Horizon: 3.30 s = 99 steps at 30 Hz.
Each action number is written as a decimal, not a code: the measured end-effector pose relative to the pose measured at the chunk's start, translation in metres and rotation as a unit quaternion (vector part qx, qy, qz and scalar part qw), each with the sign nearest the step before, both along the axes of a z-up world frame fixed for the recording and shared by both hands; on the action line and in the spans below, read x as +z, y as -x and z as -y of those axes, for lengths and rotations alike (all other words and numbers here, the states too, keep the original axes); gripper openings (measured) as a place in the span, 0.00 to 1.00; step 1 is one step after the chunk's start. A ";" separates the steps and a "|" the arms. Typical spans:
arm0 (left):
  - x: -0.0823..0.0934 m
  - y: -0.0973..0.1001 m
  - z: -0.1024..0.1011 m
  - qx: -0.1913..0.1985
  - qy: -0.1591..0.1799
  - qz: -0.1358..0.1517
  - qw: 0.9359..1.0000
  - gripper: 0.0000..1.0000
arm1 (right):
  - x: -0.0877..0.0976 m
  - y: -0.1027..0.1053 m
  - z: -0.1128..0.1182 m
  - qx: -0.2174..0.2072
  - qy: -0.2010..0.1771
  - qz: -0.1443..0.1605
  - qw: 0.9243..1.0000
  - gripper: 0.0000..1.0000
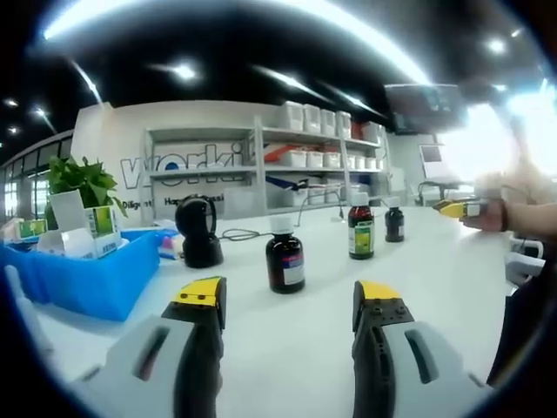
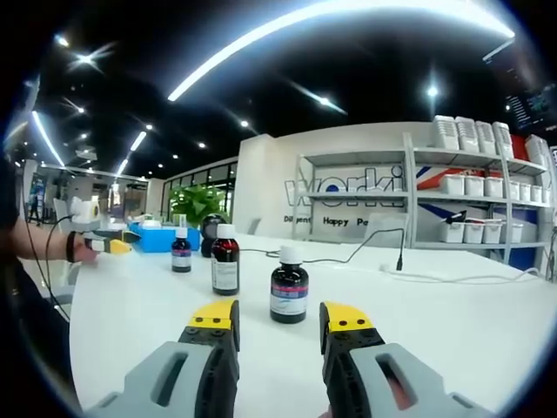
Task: Rotate the medicine bottle to make it face forward pick up the medicine bottle inspect the drug traceability code place the medicine on the table
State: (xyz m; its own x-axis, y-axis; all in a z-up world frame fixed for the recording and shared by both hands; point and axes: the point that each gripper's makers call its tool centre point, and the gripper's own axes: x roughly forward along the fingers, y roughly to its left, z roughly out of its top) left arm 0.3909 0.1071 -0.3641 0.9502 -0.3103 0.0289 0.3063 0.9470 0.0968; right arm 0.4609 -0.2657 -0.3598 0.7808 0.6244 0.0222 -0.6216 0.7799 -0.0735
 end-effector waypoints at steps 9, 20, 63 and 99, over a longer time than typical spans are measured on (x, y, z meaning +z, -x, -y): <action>-0.002 -0.002 -0.001 -0.004 -0.001 -0.002 1.000 0.49 | 0.004 -0.001 0.003 -0.004 -0.019 -0.005 1.000 0.34; -0.002 -0.001 0.000 -0.003 0.001 -0.003 1.000 0.49 | 0.005 0.000 0.003 -0.008 -0.027 -0.008 1.000 0.25; 0.001 0.000 0.004 -0.007 -0.008 0.001 1.000 0.50 | 0.000 -0.001 0.004 -0.013 -0.007 -0.007 1.000 0.26; -0.001 -0.003 0.001 -0.010 -0.008 0.000 1.000 0.50 | -0.002 -0.002 0.003 -0.012 -0.002 -0.010 1.000 0.25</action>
